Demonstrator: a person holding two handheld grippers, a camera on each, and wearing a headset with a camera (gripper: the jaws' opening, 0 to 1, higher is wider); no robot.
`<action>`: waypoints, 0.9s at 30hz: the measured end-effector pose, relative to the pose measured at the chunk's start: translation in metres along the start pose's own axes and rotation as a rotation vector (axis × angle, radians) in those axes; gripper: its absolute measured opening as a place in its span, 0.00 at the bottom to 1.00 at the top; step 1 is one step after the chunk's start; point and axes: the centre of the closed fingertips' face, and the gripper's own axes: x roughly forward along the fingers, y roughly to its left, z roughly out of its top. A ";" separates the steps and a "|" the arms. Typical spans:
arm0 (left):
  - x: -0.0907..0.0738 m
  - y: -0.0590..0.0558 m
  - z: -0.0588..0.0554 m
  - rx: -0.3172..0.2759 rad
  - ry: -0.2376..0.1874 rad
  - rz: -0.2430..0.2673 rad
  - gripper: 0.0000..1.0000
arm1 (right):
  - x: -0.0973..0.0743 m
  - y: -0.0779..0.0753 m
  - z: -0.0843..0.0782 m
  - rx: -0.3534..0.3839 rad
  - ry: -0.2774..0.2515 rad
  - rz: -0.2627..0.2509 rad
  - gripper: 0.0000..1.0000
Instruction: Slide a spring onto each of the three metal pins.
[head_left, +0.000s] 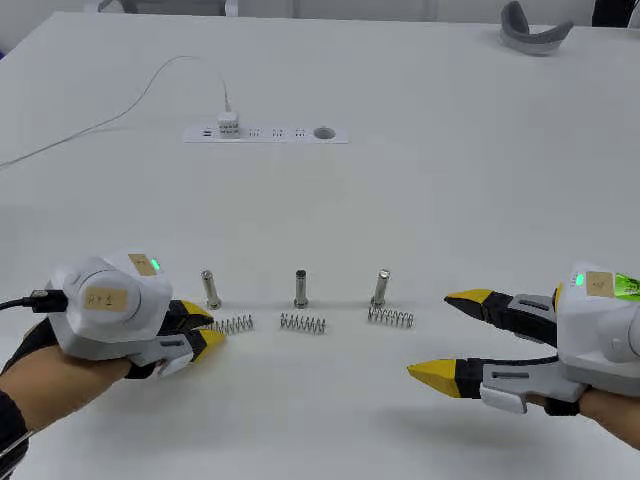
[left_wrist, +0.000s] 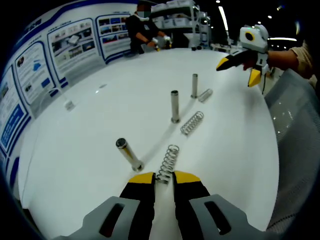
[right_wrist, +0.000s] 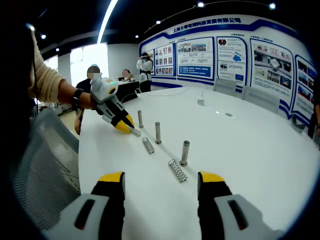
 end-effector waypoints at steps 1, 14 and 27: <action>0.000 0.000 0.000 0.002 0.000 0.000 0.14 | 0.000 0.000 0.000 0.000 0.000 -0.001 0.60; 0.001 -0.005 0.001 0.015 0.010 -0.004 0.13 | 0.001 0.000 0.000 0.002 0.001 0.001 0.60; 0.000 -0.007 0.000 0.030 0.022 -0.007 0.10 | 0.001 0.002 0.002 -0.004 0.000 0.001 0.59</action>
